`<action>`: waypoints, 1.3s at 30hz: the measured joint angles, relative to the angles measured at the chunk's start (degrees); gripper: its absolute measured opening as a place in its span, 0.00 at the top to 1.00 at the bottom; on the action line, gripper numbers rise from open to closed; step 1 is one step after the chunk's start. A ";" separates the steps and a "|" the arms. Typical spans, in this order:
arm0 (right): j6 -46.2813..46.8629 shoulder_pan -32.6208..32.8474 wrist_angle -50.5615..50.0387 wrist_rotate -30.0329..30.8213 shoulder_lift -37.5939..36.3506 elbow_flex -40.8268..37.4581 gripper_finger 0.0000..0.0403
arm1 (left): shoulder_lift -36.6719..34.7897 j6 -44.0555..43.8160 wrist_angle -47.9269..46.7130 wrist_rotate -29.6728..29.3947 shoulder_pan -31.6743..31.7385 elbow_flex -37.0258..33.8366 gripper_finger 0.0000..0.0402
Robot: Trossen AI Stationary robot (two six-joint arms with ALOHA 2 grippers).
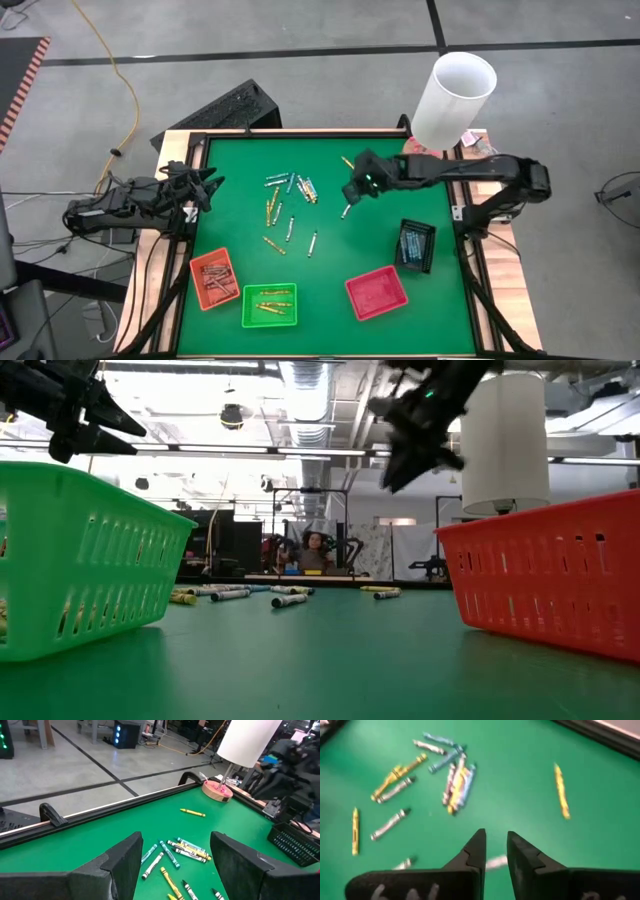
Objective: Sort crayons
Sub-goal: Put the blue crayon into the black bin
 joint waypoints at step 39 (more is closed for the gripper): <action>-15.47 -8.34 3.35 -12.35 40.16 28.94 0.82 | 0.02 -1.49 -1.04 -1.20 -0.01 0.00 0.44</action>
